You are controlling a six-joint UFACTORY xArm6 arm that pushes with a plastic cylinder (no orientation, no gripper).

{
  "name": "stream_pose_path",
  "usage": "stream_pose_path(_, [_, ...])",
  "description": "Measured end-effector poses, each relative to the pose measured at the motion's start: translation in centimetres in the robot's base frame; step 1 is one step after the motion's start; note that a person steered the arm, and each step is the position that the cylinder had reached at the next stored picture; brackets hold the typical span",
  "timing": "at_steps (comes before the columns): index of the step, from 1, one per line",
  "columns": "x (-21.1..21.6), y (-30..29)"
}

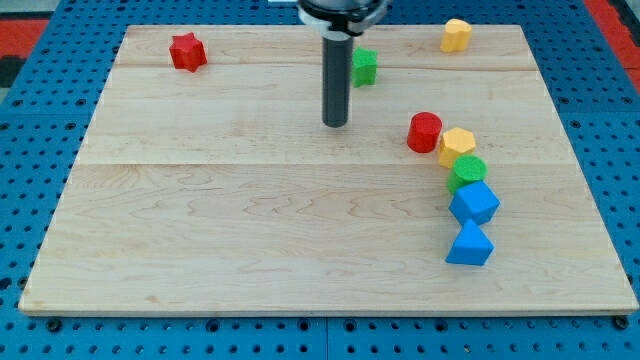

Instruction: Place the red circle to the top right of the yellow hexagon

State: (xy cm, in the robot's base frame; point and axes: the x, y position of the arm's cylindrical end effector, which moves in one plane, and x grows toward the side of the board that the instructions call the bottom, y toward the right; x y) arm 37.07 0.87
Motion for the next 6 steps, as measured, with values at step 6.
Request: stream_pose_path(6, [2.4,11.4])
